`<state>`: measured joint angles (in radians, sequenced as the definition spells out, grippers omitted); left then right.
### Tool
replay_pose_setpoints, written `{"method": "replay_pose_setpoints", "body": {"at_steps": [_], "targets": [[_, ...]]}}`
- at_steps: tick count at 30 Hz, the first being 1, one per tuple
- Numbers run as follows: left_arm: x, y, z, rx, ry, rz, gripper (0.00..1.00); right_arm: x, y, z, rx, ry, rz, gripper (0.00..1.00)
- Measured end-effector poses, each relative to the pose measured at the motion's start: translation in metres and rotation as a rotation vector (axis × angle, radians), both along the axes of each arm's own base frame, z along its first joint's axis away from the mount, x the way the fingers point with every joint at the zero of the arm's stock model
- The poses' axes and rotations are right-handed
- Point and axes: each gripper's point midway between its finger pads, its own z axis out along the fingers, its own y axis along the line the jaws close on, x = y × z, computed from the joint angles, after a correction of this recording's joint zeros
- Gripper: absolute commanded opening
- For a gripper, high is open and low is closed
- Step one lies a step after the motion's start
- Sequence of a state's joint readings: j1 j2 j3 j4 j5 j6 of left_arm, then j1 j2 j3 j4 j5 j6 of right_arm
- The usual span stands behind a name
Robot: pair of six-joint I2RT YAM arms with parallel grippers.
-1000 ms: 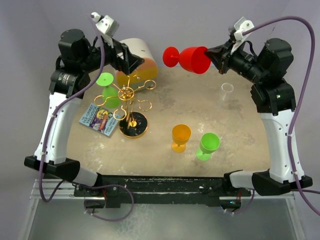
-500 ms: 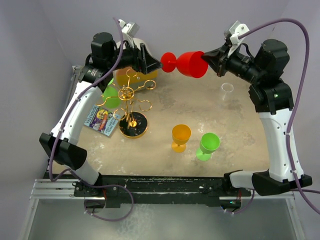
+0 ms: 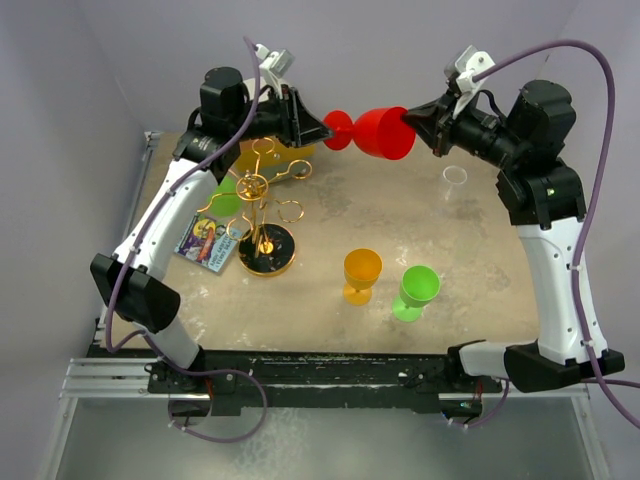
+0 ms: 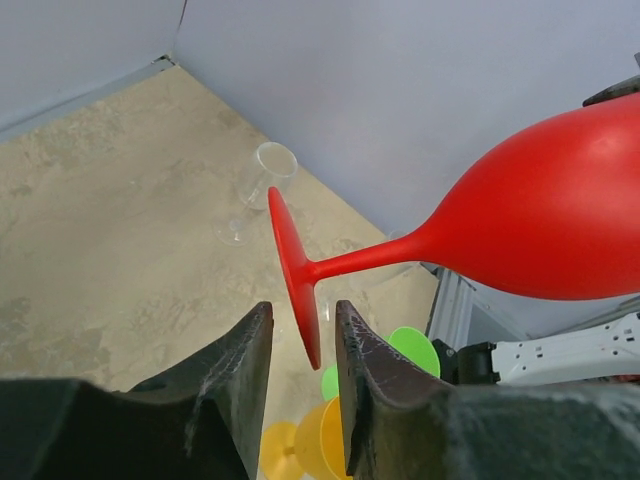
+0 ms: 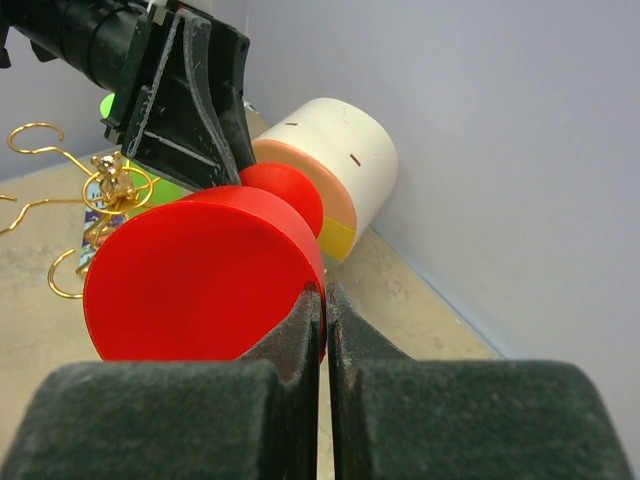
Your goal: Place the wine glass upside down on the wine glass rack
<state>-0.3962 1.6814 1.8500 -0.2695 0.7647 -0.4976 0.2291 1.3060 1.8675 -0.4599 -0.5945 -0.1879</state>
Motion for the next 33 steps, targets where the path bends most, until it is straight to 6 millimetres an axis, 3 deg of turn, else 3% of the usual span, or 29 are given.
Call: {"method": "replay_pose_setpoints", "body": {"at_steps": [9, 11, 15, 18, 24, 27, 29, 33], "targets": [[-0.003, -0.002, 0.000, -0.008, 0.012, -0.017, 0.11, 0.001, 0.000, -0.003, -0.004, 0.005, 0.000, 0.00], [-0.003, -0.002, 0.000, -0.009, 0.015, -0.017, 0.01, 0.001, 0.000, -0.003, -0.004, 0.004, 0.000, 0.00], [-0.003, -0.002, 0.002, -0.021, 0.022, -0.015, 0.00, -0.003, -0.001, -0.003, -0.004, 0.005, 0.000, 0.00], [-0.003, -0.003, 0.002, -0.024, 0.025, -0.016, 0.00, -0.005, -0.001, -0.002, -0.003, 0.003, 0.000, 0.13], [-0.003, -0.003, 0.002, -0.020, 0.012, -0.016, 0.00, -0.008, -0.003, -0.005, 0.002, 0.014, -0.009, 0.52], [-0.003, -0.001, 0.000, -0.011, 0.004, -0.015, 0.00, -0.011, -0.005, -0.003, 0.001, 0.007, -0.018, 0.63], [-0.004, 0.002, 0.002, -0.009, -0.006, -0.011, 0.00, -0.014, -0.007, 0.000, 0.001, -0.005, -0.026, 0.76], [0.000, 0.019, 0.009, -0.012, -0.024, 0.026, 0.00, -0.021, -0.012, 0.006, 0.004, -0.024, -0.036, 0.86]]}}
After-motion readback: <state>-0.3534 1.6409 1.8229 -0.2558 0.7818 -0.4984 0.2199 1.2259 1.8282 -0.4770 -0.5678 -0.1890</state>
